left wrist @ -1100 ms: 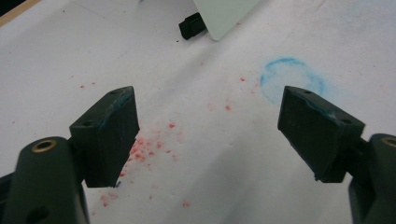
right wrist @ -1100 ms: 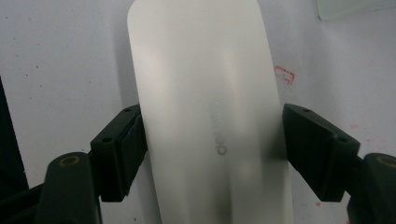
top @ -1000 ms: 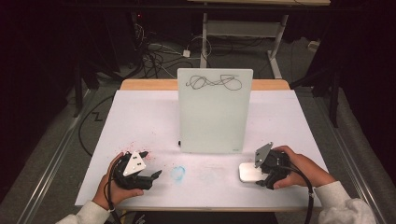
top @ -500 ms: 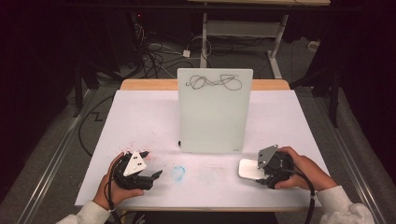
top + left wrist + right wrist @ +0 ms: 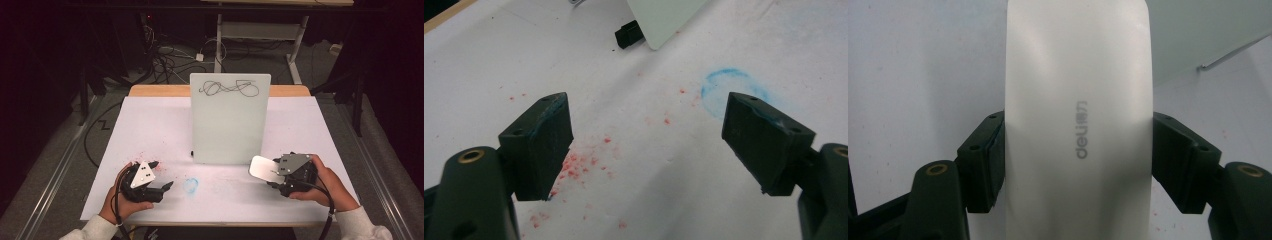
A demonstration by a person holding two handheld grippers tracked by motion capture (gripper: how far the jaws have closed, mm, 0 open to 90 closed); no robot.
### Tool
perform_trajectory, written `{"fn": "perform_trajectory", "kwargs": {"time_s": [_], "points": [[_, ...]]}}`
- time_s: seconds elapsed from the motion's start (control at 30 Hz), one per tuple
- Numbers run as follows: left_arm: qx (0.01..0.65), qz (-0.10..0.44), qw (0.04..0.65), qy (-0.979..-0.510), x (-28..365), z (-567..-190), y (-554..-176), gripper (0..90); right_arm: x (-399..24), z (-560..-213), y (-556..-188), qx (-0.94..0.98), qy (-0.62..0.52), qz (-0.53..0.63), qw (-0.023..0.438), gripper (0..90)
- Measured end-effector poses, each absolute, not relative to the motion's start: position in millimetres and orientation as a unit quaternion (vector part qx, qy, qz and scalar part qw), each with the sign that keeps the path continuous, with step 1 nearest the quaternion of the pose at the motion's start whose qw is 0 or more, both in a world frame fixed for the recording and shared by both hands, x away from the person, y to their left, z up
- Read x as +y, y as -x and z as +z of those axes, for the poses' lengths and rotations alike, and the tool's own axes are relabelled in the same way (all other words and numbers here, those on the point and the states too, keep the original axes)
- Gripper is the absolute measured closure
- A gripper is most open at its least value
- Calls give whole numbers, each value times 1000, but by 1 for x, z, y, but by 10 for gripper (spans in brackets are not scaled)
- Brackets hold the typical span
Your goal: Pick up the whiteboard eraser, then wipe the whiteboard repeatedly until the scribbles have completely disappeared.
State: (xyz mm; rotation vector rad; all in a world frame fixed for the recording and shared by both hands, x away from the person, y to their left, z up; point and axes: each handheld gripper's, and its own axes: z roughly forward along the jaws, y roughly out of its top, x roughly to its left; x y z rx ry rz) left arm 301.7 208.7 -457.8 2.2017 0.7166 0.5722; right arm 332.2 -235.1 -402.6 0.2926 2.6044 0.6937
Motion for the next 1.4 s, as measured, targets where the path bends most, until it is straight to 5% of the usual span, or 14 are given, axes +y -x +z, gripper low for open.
{"fn": "perform_trajectory", "kwargs": {"time_s": [1.4], "points": [[278,237,386,-847,213,-455,-301,170,-201,-379,-336,814,-233,375,379,312]]}}
